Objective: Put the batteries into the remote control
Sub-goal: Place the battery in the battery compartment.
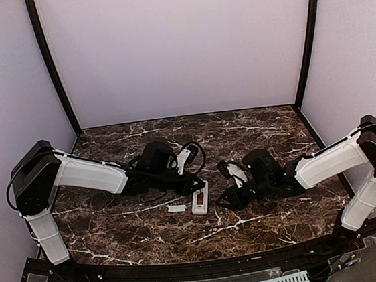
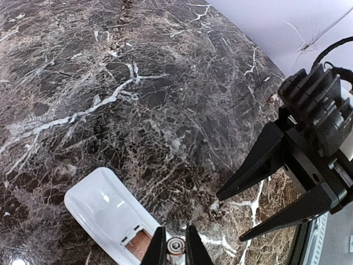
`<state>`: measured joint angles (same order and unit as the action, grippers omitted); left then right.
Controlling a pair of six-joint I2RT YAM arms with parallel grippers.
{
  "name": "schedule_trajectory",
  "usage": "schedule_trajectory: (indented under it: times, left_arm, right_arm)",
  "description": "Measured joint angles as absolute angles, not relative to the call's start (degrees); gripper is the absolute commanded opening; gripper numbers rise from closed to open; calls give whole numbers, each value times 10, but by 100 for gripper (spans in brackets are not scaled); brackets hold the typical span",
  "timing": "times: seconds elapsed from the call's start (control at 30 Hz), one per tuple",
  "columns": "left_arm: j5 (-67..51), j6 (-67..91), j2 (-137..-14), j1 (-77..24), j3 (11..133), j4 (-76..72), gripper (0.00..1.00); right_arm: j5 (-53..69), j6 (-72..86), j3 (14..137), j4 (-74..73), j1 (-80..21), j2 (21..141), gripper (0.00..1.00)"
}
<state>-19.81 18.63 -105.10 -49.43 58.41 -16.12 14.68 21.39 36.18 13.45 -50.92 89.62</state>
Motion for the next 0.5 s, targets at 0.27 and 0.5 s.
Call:
schedule_trajectory:
  times: [0.27,0.5]
  left_arm:
    - [-158,186,-1055,-497,583,-163,0]
    - [-151,192,-1070,-498,569,-181,0]
  right_arm:
    - [139,215,361,156,-516,910,43]
    - [133,218,361,166,-526,924,43]
